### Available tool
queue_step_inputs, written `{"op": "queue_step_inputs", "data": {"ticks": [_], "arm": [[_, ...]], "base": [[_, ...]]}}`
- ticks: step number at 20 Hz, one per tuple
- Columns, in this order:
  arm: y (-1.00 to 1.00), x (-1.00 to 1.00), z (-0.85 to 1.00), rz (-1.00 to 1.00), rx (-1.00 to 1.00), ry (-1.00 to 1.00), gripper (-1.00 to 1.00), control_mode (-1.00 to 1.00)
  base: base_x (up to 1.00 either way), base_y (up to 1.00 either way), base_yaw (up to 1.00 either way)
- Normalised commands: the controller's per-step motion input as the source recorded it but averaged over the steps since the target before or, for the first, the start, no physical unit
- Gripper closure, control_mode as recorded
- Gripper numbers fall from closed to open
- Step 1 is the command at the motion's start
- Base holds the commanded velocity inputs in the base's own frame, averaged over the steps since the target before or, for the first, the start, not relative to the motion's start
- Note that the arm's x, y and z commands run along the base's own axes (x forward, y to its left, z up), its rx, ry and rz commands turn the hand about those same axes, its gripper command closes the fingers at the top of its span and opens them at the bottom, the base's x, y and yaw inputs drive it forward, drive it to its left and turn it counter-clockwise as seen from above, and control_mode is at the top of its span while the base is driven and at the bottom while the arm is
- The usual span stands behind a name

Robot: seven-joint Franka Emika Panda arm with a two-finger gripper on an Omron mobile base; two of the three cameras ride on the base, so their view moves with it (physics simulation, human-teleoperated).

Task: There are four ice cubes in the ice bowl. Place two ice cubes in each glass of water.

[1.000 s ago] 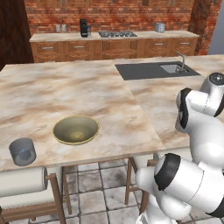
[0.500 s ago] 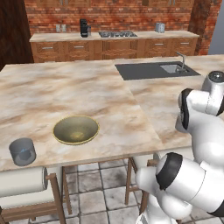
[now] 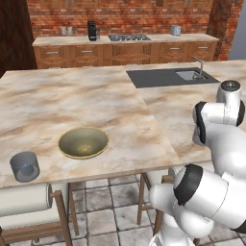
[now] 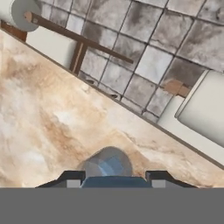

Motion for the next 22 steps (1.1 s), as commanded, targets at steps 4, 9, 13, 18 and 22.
{"op": "queue_step_inputs", "data": {"ticks": [4,9,13,18,22], "arm": [[0.0,0.48,-0.09,0.03,0.0,0.14,1.0,-1.0],[-0.1,0.47,-0.12,0.02,0.0,0.15,1.0,-1.0],[-0.26,0.37,-0.16,0.04,0.0,0.07,1.0,-1.0],[-0.32,0.16,-0.25,0.07,0.01,0.01,1.0,-1.0],[-0.22,0.0,-0.39,0.09,0.0,0.0,1.0,-1.0]], "base": [[0.0,0.0,0.0],[0.0,0.0,0.0],[0.0,0.0,0.0],[0.0,0.0,0.0],[0.0,0.0,0.0]]}}
